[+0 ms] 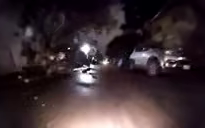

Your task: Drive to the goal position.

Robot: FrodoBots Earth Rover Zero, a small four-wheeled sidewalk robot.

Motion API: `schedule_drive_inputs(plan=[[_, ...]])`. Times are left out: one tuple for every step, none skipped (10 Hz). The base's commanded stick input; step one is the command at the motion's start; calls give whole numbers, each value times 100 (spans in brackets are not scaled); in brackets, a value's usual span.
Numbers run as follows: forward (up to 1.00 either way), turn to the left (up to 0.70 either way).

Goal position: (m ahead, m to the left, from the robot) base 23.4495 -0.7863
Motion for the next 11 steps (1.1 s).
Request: schedule_drive_inputs(plan=[[0,0],[51,0],[100,7],[100,27],[100,26],[100,5],[100,0],[100,0],[100,0],[100,0],[100,0]])
